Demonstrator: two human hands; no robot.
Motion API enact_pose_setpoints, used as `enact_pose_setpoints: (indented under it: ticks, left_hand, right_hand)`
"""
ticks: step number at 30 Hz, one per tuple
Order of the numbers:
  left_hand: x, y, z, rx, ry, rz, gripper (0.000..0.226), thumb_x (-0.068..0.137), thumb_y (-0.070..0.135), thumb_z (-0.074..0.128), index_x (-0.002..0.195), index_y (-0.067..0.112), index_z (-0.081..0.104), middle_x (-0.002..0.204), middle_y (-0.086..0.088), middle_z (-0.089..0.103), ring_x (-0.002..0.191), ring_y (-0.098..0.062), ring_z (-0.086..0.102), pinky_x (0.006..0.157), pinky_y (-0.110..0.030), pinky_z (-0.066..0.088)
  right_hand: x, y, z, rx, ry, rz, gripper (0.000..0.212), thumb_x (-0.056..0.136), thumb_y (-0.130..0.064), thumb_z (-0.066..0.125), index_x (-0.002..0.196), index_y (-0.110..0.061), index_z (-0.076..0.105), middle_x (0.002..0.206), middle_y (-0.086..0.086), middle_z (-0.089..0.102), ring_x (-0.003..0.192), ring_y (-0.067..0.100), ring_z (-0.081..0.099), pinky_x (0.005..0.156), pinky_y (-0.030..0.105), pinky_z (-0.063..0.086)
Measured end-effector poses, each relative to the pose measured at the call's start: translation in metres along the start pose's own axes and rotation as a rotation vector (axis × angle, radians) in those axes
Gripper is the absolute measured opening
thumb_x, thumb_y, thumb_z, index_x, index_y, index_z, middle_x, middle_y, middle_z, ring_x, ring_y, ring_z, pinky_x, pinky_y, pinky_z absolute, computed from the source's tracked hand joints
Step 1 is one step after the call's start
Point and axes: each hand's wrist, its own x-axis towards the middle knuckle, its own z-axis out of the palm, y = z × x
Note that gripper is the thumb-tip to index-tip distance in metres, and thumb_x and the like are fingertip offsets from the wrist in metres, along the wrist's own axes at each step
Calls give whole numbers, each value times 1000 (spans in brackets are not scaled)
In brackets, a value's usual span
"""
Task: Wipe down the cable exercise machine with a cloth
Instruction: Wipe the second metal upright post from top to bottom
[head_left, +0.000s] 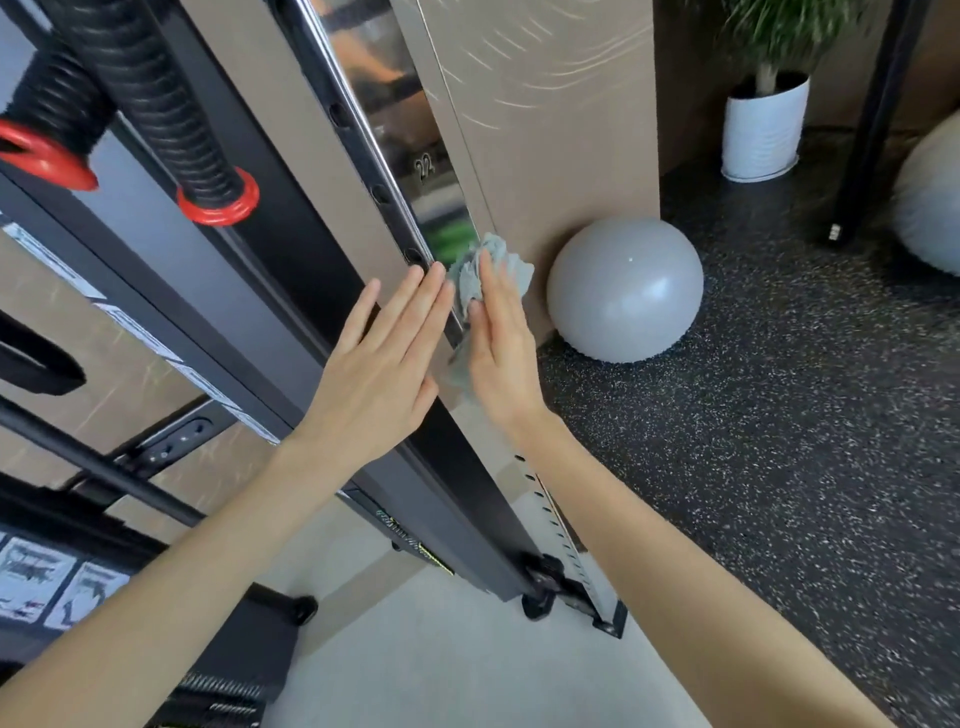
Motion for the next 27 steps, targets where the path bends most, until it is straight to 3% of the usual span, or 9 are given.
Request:
enact_pose_setpoints:
  ticks: [3,6,10,15,18,22,27]
  left_hand:
    - [0,-4,-2,-2,28,20,68,88,16,39,151,0,19,158,-16,17,148,-28,13,120,-51,11]
    - [1,-5,6,-9,50,65,65,91,17,35,151,1,18,159,-16,18,148,-27,13,120,-51,8]
    - [-6,9,29,-52,69,224,61,93,22,29,150,0,26,158,-13,22,146,-24,19,121,-48,6]
    - [-19,20,56,31,45,324,61,95,25,35,149,0,27,157,-14,24,147,-24,20,119,-51,7]
    - [-18,22,62,72,89,353,58,96,25,33,148,-2,29,156,-16,26,146,-27,22,118,-52,3]
    - [-19,31,67,18,192,353,56,95,17,38,146,-4,32,154,-17,32,144,-28,28,119,-51,2]
    - [-17,44,80,-68,239,331,53,97,15,27,147,-3,31,153,-18,32,144,-29,28,119,-51,2]
  right_hand:
    - [17,-14,1,5,10,-43,45,103,-11,37,147,-3,29,154,13,28,146,23,15,119,33,13]
    - [5,8,1,-40,14,-87,46,103,-9,36,147,-1,29,154,15,28,146,27,18,120,43,16]
    - [-55,69,6,-70,81,83,46,101,-3,31,147,-4,27,155,16,26,146,29,18,117,49,18]
    - [-93,97,5,-21,158,277,45,102,-1,31,147,-7,32,154,12,31,143,22,27,117,37,21]
    - [-90,84,11,-19,226,193,42,101,-3,34,143,-6,39,146,14,43,135,21,41,113,30,30]
    - [-75,62,15,-27,243,50,40,100,2,38,138,-3,44,136,-3,44,127,-1,40,107,11,26]
    - [-98,107,11,-65,275,170,41,100,-2,39,140,-8,45,141,7,49,126,6,42,104,7,26]
